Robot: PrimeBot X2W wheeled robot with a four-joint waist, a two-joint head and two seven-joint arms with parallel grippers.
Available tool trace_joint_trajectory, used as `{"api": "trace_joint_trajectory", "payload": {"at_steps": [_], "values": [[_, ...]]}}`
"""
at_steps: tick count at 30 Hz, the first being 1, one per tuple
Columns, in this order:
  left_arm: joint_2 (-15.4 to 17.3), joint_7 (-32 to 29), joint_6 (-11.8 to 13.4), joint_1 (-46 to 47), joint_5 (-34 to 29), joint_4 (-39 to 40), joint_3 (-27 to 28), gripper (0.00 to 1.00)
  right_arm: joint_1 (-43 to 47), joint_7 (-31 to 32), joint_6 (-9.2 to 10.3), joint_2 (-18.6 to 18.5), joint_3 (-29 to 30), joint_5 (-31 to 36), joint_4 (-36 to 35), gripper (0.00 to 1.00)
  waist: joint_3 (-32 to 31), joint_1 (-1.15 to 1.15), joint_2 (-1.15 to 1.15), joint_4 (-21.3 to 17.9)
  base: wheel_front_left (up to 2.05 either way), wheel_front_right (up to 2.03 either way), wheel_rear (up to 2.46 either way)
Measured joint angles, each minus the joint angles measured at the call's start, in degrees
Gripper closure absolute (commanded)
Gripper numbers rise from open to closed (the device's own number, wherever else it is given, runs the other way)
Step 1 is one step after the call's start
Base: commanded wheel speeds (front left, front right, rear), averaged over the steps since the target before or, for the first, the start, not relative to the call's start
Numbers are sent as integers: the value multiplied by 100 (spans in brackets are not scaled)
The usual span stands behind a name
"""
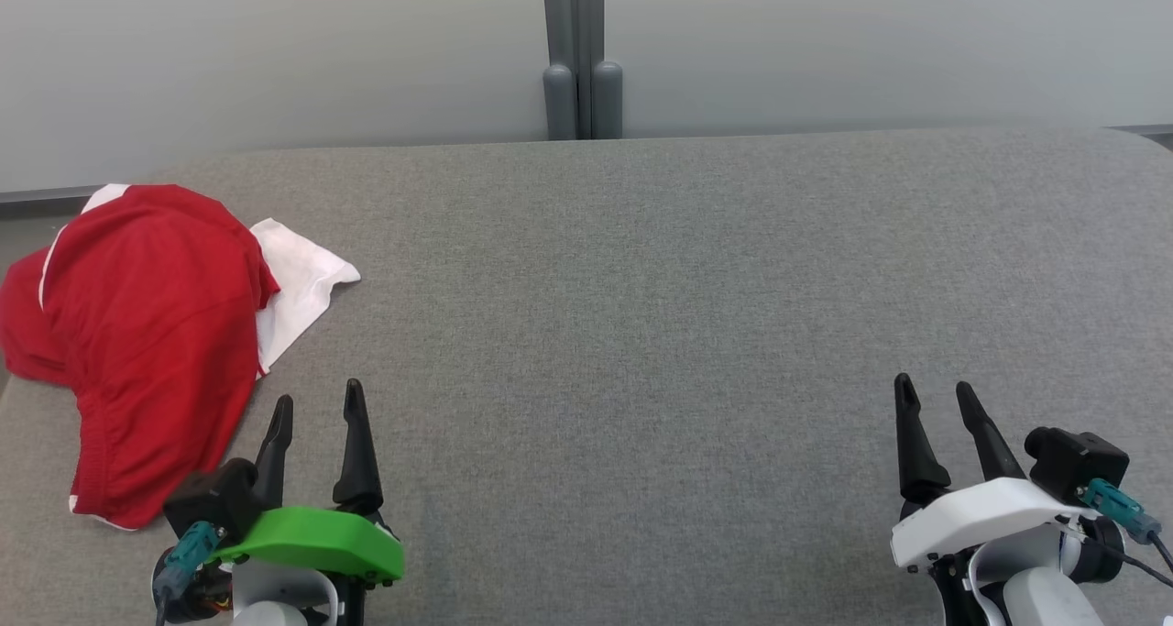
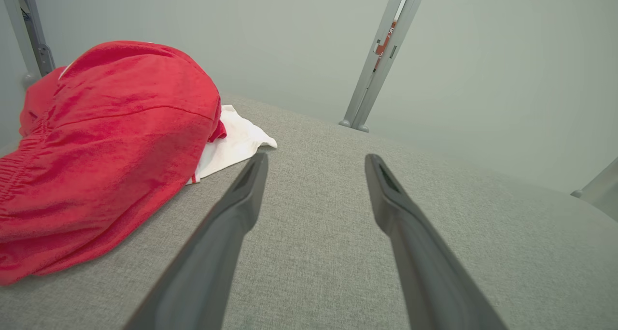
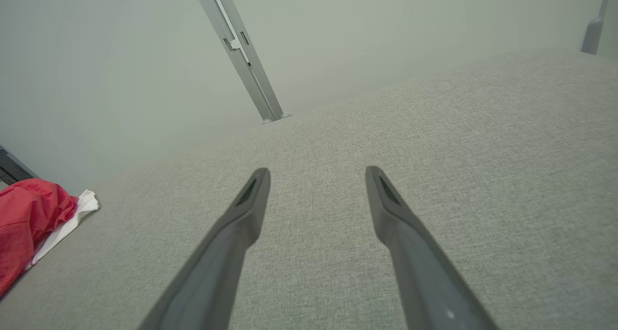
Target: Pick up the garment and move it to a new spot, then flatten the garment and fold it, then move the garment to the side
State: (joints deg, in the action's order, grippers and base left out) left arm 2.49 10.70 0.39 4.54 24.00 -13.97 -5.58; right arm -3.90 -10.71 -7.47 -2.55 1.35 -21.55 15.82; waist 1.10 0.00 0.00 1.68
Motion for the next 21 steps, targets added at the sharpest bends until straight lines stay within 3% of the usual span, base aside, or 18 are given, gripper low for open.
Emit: {"api": "trace_joint_trajectory", "payload": {"at_steps": [21], "values": [[11,252,64,2,-890,-75,-93,0,-22,-248,-1,-9,-151,935,141,0,0,0,0,83,0,0,0]]}}
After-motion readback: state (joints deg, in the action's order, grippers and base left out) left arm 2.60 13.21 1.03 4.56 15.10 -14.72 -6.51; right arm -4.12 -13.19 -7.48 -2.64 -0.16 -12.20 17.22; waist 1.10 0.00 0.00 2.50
